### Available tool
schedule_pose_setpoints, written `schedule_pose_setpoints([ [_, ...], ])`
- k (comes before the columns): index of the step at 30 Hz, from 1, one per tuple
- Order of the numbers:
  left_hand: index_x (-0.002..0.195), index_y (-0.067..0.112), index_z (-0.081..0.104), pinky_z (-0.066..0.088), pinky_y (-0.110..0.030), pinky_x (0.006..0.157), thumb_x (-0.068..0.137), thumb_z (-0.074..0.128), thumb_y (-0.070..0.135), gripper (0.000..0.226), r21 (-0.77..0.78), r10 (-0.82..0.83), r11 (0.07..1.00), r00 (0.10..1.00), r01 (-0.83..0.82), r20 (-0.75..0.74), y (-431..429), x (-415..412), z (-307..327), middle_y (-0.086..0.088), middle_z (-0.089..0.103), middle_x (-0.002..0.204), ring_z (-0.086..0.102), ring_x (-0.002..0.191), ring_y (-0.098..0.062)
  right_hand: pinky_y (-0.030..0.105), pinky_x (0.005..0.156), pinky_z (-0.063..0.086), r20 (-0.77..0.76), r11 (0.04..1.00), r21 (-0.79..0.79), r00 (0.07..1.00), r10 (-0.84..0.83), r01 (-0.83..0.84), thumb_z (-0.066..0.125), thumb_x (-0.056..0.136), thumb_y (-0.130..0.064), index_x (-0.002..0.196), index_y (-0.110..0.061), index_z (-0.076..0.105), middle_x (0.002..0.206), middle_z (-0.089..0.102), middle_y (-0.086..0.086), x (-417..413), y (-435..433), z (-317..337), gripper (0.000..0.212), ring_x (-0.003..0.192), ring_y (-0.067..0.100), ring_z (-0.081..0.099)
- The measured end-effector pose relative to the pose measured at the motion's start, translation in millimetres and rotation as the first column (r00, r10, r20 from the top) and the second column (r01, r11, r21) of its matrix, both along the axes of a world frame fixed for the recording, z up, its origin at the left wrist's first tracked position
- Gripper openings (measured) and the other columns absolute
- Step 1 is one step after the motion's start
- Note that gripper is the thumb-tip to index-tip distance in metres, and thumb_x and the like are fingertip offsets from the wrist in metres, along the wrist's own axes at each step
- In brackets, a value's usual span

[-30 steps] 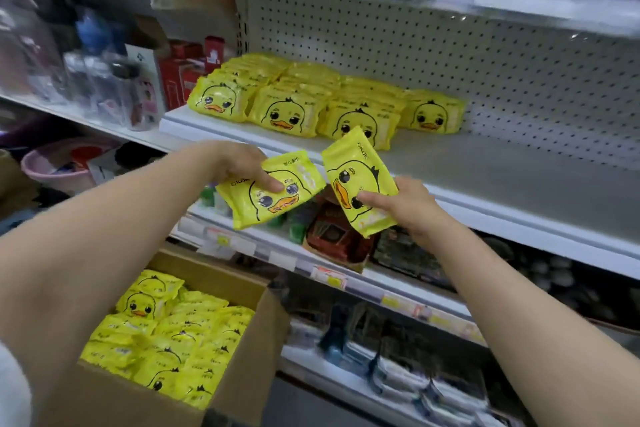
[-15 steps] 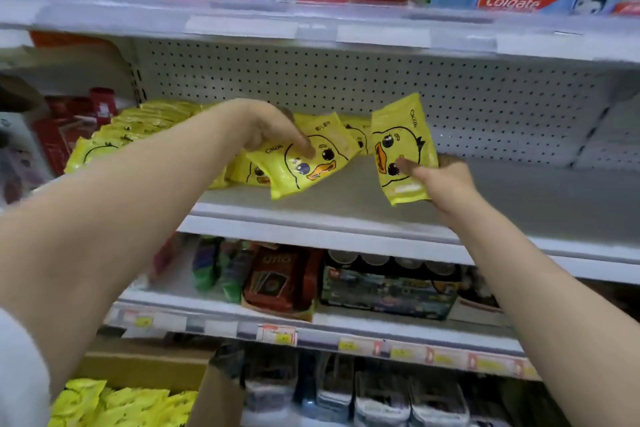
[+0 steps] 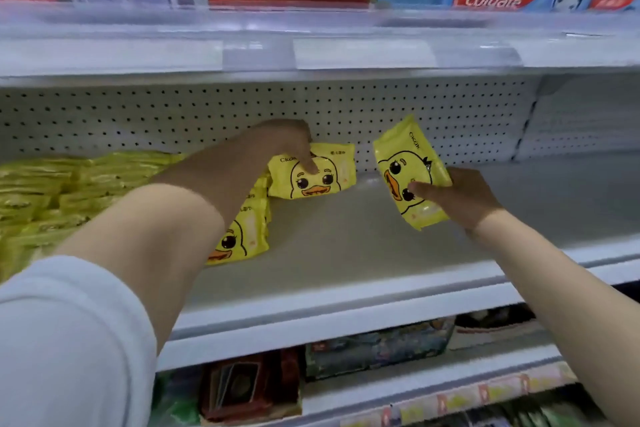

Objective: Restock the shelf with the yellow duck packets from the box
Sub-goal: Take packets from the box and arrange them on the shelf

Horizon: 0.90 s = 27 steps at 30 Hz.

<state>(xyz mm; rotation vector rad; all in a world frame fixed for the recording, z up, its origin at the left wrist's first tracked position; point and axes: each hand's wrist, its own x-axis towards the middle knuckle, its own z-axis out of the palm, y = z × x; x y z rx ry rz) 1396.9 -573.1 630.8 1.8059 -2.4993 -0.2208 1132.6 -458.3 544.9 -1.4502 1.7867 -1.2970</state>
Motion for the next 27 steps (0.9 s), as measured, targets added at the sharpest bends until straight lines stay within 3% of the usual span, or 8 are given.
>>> schedule_pose_setpoints([
  [2,0.113,0.012,0.068,0.054,-0.037,0.087,0.070,0.083,0.043,0.055,0.061,-0.024,0.998,1.000,0.024,0.003,-20,-2,-9,-0.004,0.069,0.104,0.065,0.095,-0.024,0.046,0.087,0.059,0.011,1.000,0.001,1.000,0.005,-0.005,0.081,0.079,-0.029,0.090,-0.018,0.077,0.090,0.077,0.000,-2,-5,-4,0.016,0.086,0.024,0.074],
  [6,0.115,0.016,0.069,0.052,-0.042,0.094,0.069,0.085,0.039,0.055,0.083,-0.083,0.993,0.997,0.083,0.006,-50,-5,-16,-0.003,0.069,0.110,0.064,0.099,-0.023,0.046,0.086,0.059,0.049,1.000,-0.008,0.999,-0.013,0.014,0.082,0.078,-0.025,0.091,-0.019,0.078,0.088,0.078,-0.002,-4,-20,-11,0.015,0.087,0.022,0.074],
  [10,0.114,0.013,0.068,0.051,-0.034,0.089,0.072,0.082,0.042,0.053,0.079,-0.128,0.989,0.989,0.122,0.074,-69,-6,-24,-0.006,0.064,0.113,0.061,0.101,-0.023,0.034,0.079,0.058,0.059,0.999,-0.020,0.998,-0.030,0.032,0.083,0.077,-0.022,0.083,-0.024,0.076,0.085,0.077,-0.003,1,-38,-9,0.009,0.085,0.020,0.073],
  [17,0.114,0.009,0.069,0.051,-0.032,0.081,0.072,0.082,0.044,0.057,0.081,-0.164,0.985,0.971,0.151,0.175,-92,-3,-42,-0.008,0.066,0.109,0.062,0.097,-0.024,0.024,0.066,0.051,0.065,1.000,-0.014,0.998,-0.001,0.002,0.082,0.079,-0.022,0.094,-0.020,0.075,0.089,0.075,-0.003,10,-65,-10,0.017,0.080,0.013,0.071],
  [22,0.112,0.010,0.067,0.050,-0.030,0.080,0.070,0.084,0.041,0.055,0.007,-0.200,0.980,0.969,0.201,0.143,-99,3,-55,-0.006,0.065,0.109,0.061,0.097,-0.023,0.023,0.061,0.052,0.040,0.999,0.018,0.998,0.044,-0.045,0.084,0.076,-0.020,0.098,-0.014,0.075,0.090,0.075,-0.001,15,-81,-6,0.024,0.078,0.013,0.072],
  [27,0.120,0.016,0.056,0.049,-0.033,0.081,0.065,0.087,0.042,0.068,-0.109,-0.213,0.970,0.975,0.219,0.060,-101,12,-64,-0.004,0.062,0.115,0.058,0.100,-0.022,0.023,0.060,0.057,-0.004,0.985,0.108,0.990,0.139,-0.137,0.088,0.069,-0.015,0.097,-0.014,0.077,0.085,0.077,-0.003,24,-93,4,0.030,0.073,0.012,0.073],
])
